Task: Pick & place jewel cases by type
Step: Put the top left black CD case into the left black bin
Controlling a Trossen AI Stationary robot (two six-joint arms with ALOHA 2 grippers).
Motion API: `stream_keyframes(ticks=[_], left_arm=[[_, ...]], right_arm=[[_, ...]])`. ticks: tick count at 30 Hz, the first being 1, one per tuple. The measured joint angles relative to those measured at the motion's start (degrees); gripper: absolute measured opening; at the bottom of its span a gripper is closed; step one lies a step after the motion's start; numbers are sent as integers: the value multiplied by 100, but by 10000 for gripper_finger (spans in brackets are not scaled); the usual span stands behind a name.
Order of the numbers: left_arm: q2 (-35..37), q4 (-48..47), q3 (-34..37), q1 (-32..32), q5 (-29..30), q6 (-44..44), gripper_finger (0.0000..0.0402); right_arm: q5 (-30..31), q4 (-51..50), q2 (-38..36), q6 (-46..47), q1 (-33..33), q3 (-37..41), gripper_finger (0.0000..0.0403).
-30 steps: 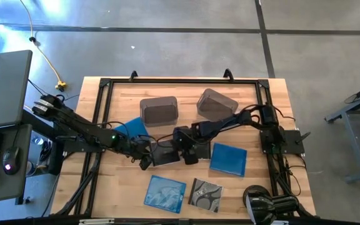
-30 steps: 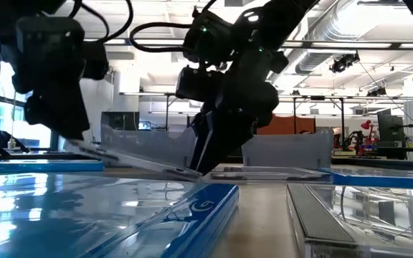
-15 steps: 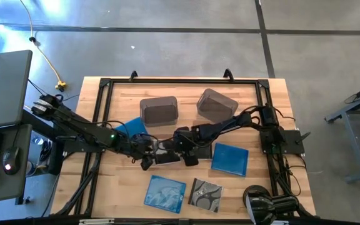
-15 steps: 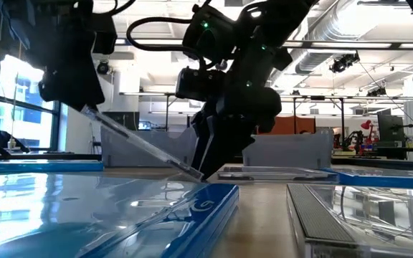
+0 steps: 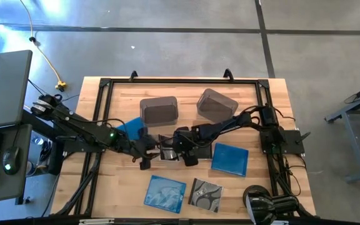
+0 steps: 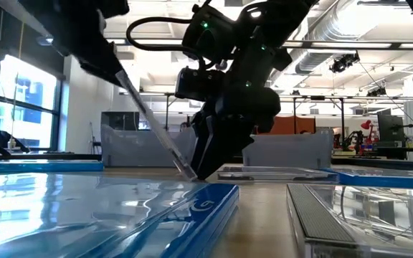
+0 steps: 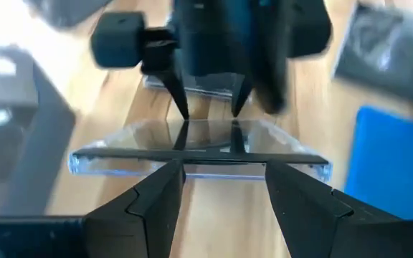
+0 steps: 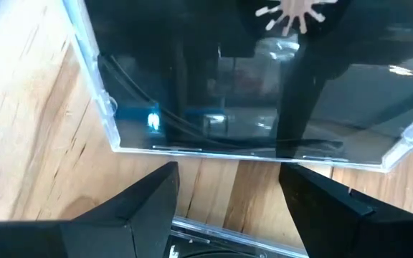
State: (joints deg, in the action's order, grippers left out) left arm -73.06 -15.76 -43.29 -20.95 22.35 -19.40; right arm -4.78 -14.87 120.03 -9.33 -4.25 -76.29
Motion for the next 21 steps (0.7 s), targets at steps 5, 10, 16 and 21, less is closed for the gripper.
stream_keyframes(ticks=[5, 10, 16, 21], left_arm=[[-28, -23, 2, -4, -34, 1386, 200], [-43, -74, 12, -15, -101, 2257, 200], [-44, -53, 13, -15, -62, 2720, 200], [-44, 36, 17, -15, -12, 2866, 200]], right_arm=[[0, 35, 2, -10, 0, 0, 244], [-7, 57, 4, -32, 4, 0, 244], [-7, 57, 4, -19, 4, 0, 244], [-9, 70, 4, -16, 4, 0, 244]])
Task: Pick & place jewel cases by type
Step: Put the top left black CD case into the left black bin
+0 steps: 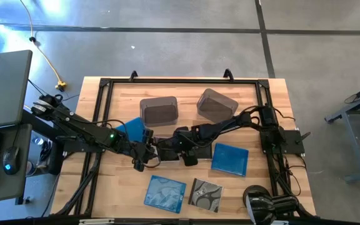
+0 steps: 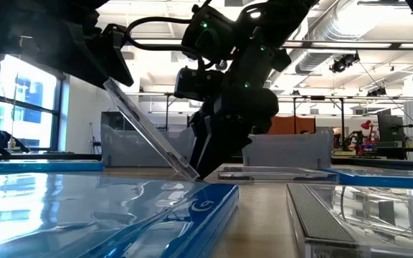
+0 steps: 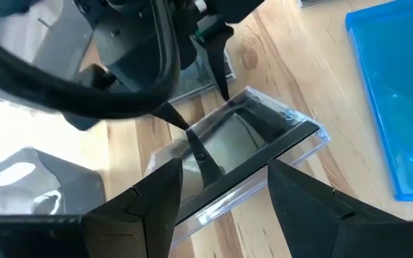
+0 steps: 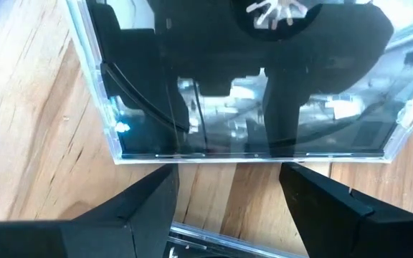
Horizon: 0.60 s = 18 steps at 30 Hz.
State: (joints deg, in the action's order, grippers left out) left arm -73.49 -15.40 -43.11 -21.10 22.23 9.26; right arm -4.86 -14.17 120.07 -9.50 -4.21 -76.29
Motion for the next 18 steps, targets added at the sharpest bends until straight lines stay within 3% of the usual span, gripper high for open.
stream_keyframes(ticks=[7, 18], left_arm=[[-4, 844, 0, 20, 222, 711, 200], [0, 819, 4, 172, -136, 846, 200]], right_arm=[[-9, 42, 0, -20, -2, 0, 244], [-5, 203, 9, -162, -2, 0, 244]])
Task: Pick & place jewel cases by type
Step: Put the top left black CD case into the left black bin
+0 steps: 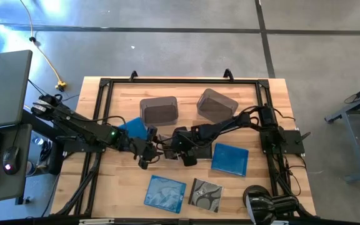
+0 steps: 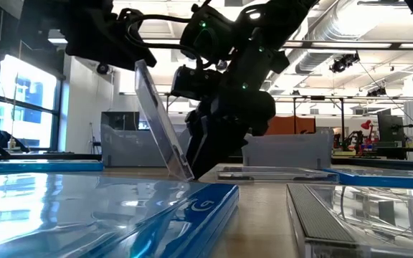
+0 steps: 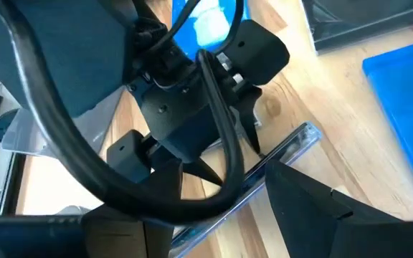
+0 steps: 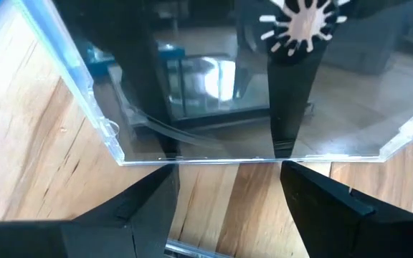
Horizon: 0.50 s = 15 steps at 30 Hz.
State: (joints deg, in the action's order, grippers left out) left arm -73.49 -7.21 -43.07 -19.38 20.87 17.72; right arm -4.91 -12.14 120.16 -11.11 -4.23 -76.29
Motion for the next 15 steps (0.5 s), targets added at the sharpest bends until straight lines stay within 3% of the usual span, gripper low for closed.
stream_keyframes(ticks=[8, 15], left_arm=[[-56, 1, -4, 286, -489, 64, 200], [-66, 97, -4, 369, -601, 924, 200]], right_arm=[[-9, 0, 0, 9, 0, 0, 244], [-8, -2, -2, 11, 0, -2, 244]])
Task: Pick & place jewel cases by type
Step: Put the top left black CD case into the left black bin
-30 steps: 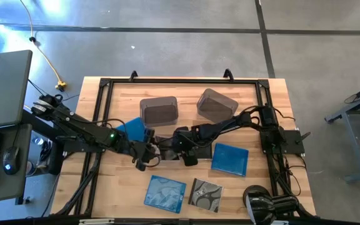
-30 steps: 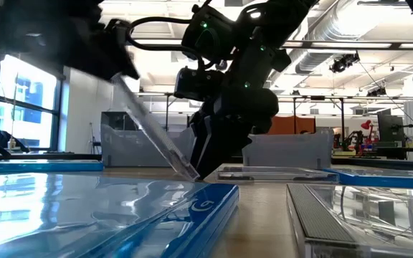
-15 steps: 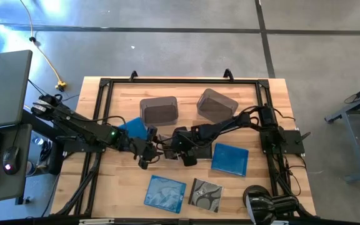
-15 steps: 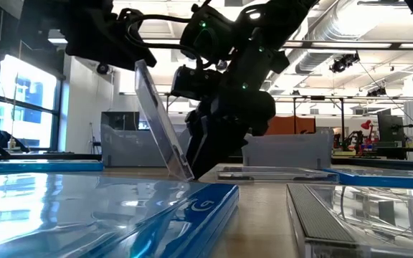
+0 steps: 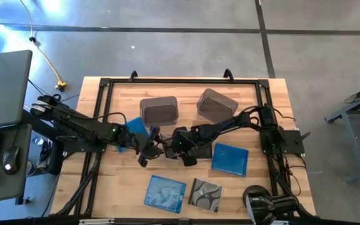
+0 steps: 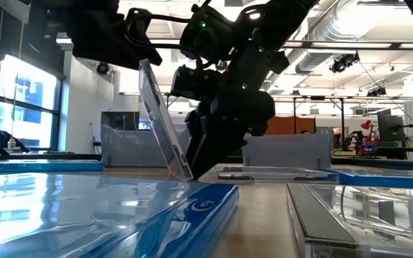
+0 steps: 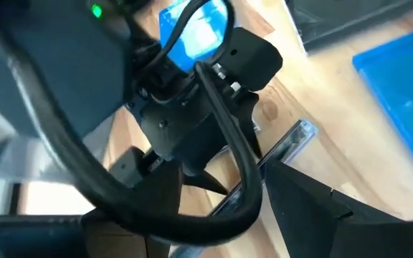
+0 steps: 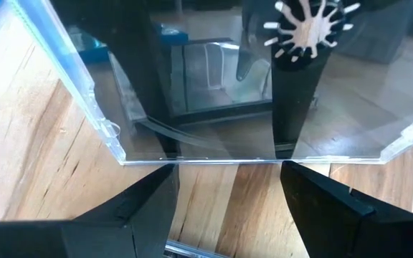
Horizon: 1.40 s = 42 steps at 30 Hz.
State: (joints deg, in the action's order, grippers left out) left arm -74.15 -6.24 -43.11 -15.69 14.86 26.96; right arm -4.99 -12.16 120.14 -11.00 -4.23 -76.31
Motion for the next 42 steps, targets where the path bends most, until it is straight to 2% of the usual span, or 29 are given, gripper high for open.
stream_keyframes(ticks=[6, 18, 22, 35, 42], left_arm=[[0, -7, 0, -1, -167, 1005, 200], [-6, 76, 4, -4, -149, 2096, 200], [-8, 74, 4, 4, -140, 2129, 200], [-24, 386, 15, 481, -697, 2015, 200], [-381, 295, 27, 568, -822, 1920, 200]], right_arm=[[0, 0, 0, -4, 0, 0, 244], [15, -2, -2, -94, -2, 0, 244], [17, -2, -2, -101, -2, 0, 244], [22, 46, -4, -98, 2, -2, 244], [-1, 60, -3, -65, 2, -4, 244]])
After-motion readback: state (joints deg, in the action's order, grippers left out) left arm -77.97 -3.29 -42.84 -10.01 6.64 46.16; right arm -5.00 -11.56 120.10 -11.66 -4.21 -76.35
